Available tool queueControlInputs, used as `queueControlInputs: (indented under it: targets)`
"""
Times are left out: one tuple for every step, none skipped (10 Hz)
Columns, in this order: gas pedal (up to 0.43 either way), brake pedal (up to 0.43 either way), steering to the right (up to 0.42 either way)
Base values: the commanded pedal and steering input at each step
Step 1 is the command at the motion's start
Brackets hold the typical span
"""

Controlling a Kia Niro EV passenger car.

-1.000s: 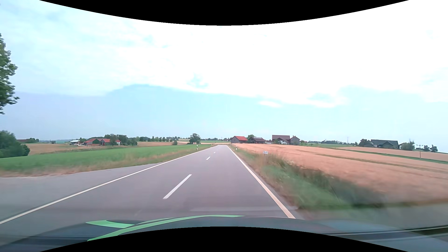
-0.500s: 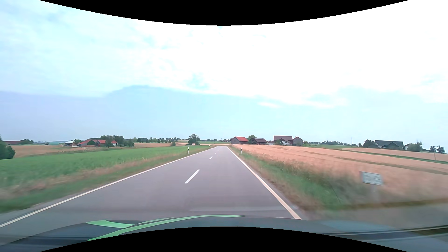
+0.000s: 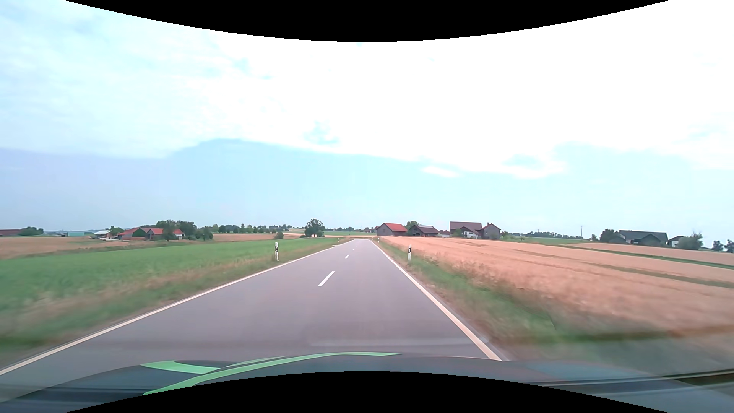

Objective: Follow the waypoints while adhering to traffic rules and regulations

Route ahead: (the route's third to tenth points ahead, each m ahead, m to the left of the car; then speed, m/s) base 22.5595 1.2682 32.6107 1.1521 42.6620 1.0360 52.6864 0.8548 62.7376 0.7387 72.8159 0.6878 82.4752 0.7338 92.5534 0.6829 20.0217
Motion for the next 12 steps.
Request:
queueControlInputs:
  targets:
    - [0.079,0.000,0.003]
    - [0.079,0.000,0.003]
    - [0.079,0.000,0.003]
    - [0.079,0.000,0.002]
    - [0.087,0.000,0.002]
    - [0.087,0.000,0.002]
    - [0.087,0.000,0.001]
    - [0.087,0.000,0.000]
    - [0.087,0.000,0.000]
    - [0.087,0.000,0.000]
    - [0.087,0.000,-0.001]
    - [0.087,0.000,-0.001]
